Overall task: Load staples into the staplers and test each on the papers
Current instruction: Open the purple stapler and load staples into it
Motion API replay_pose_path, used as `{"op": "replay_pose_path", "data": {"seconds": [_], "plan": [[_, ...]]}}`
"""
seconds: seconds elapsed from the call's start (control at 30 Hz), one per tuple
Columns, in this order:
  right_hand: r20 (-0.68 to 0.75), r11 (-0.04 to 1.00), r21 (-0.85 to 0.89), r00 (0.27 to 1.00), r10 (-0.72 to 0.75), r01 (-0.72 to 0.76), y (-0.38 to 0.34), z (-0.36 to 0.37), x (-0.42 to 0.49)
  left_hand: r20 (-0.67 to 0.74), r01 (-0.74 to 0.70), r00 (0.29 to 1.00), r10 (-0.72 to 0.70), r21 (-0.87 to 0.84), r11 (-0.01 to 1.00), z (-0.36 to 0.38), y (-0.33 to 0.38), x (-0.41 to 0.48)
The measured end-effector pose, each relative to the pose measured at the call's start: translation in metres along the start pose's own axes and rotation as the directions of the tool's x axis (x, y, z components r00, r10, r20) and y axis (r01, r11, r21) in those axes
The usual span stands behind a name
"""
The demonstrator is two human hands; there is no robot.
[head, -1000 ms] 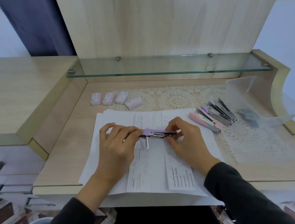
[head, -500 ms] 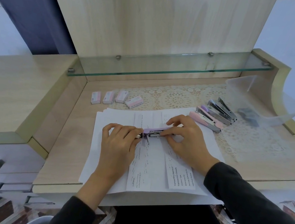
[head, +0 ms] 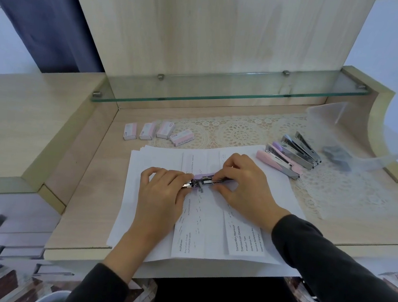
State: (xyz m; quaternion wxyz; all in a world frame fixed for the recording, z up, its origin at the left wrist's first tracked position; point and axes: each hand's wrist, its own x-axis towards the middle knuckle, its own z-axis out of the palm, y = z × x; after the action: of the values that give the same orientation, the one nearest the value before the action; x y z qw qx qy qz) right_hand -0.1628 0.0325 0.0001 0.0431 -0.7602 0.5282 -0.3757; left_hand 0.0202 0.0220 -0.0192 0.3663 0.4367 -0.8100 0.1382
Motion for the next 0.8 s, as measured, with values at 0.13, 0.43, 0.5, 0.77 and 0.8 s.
{"op": "replay_pose_path", "data": {"seconds": [0.13, 0.43, 0.5, 0.77, 0.8], "plan": [[0.041, 1.000, -0.023, 0.999, 0.009, -0.008, -0.003, 0.000, 0.004, 0.026, -0.003, 1.000, 0.003, -0.007, 1.000, -0.001, 0.001, 0.000], [0.151, 0.999, -0.017, 0.988, 0.032, -0.029, -0.003, -0.013, 0.013, 0.113, 0.037, 0.993, -0.036, -0.004, 0.999, -0.006, 0.003, 0.001], [0.165, 0.997, 0.028, 0.984, 0.072, -0.078, -0.004, -0.017, 0.013, 0.147, 0.058, 0.988, -0.056, -0.007, 0.998, -0.007, 0.003, 0.002], [0.130, 0.952, 0.183, 0.966, 0.223, -0.244, -0.002, -0.027, 0.008, 0.239, 0.204, 0.954, -0.184, -0.063, 0.977, -0.002, -0.001, 0.005], [0.116, 0.945, 0.200, 0.964, 0.239, -0.258, -0.003, -0.030, 0.008, 0.251, 0.212, 0.949, -0.189, -0.070, 0.975, -0.001, -0.003, 0.006]]}}
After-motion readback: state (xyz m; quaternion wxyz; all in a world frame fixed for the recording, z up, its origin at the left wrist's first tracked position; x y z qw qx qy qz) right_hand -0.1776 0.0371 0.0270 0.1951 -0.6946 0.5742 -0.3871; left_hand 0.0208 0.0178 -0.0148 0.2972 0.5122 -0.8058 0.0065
